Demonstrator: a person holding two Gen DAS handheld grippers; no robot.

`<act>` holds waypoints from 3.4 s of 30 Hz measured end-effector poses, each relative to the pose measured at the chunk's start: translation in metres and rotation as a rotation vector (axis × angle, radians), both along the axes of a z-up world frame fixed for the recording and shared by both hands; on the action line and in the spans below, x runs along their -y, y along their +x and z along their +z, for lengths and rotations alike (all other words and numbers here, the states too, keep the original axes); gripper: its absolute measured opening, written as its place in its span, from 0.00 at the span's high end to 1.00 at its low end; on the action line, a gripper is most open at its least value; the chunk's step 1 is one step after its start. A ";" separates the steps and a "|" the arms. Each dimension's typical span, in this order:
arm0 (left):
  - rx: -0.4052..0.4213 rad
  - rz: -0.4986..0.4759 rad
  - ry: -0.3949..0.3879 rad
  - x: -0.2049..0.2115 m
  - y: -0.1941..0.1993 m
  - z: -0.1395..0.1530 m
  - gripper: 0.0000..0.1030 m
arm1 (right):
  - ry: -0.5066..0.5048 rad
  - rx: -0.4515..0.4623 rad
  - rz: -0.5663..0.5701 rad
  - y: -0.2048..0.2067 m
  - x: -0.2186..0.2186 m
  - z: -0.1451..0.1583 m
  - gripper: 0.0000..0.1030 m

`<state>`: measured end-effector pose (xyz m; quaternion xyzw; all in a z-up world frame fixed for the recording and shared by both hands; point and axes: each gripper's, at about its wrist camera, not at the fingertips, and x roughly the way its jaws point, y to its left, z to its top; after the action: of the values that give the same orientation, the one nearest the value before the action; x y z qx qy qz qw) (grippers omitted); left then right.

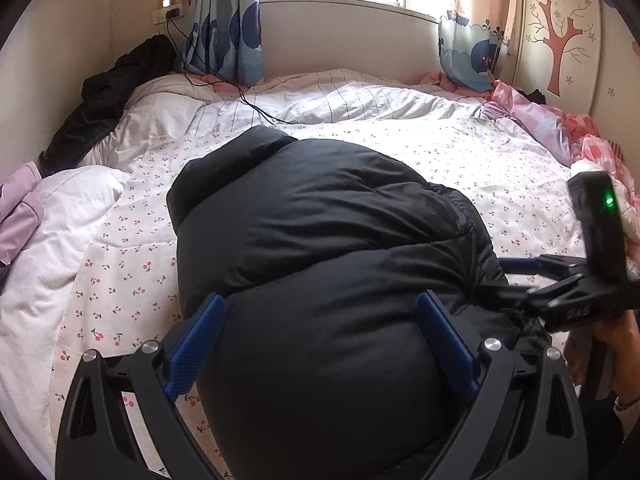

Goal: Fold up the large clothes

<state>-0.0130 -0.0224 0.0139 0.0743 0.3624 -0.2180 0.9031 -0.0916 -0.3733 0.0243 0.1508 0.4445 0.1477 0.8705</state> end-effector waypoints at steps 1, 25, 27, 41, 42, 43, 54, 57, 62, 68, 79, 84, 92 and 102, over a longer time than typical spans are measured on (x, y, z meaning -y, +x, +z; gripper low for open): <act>0.003 0.000 0.002 0.000 -0.001 0.000 0.10 | 0.015 0.019 -0.025 -0.004 0.006 0.004 0.07; -0.404 0.350 -0.539 -0.146 0.070 -0.039 0.10 | 0.353 -0.244 -0.154 0.029 0.076 -0.049 0.07; -0.475 0.337 -0.591 -0.148 0.075 -0.053 0.10 | 0.353 -0.265 -0.136 0.033 0.070 -0.052 0.07; -0.510 0.308 -0.444 -0.135 0.079 -0.066 0.07 | 0.503 -0.358 0.000 0.030 0.066 -0.077 0.07; -0.527 0.297 -0.446 -0.133 0.079 -0.068 0.07 | 0.481 -0.361 -0.005 0.032 0.064 -0.079 0.07; -0.548 0.282 -0.474 -0.132 0.080 -0.071 0.07 | 0.502 -0.364 -0.006 0.033 0.064 -0.081 0.06; -0.460 0.018 -0.655 -0.092 0.064 -0.043 0.08 | 0.608 -0.209 0.118 0.041 0.036 -0.063 0.06; -0.318 -0.007 -0.632 -0.100 0.051 -0.012 0.11 | 0.628 -0.124 0.168 0.052 0.012 -0.038 0.06; -0.212 0.101 -0.646 -0.156 0.052 0.009 0.11 | 0.629 -0.079 0.261 0.084 -0.055 -0.016 0.06; -0.487 0.401 -0.508 -0.221 0.084 -0.063 0.10 | 0.457 -0.309 0.262 0.106 -0.110 -0.084 0.06; -0.123 0.410 -0.627 -0.231 0.050 0.010 0.07 | 0.276 0.165 0.076 0.081 -0.052 0.053 0.06; -0.229 0.393 -0.568 -0.203 0.066 -0.020 0.07 | 0.246 0.032 0.253 0.170 -0.135 0.039 0.06; -0.240 0.378 -0.291 -0.167 0.069 -0.033 0.07 | 0.186 -0.098 0.185 0.178 -0.131 -0.020 0.06; -0.235 0.403 -0.323 -0.175 0.057 -0.026 0.07 | -0.067 -0.111 0.267 0.077 -0.147 -0.036 0.06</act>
<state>0.0437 0.1523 -0.0123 -0.1700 0.4327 -0.0959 0.8802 -0.0145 -0.2262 -0.0117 0.0694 0.5126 0.2387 0.8218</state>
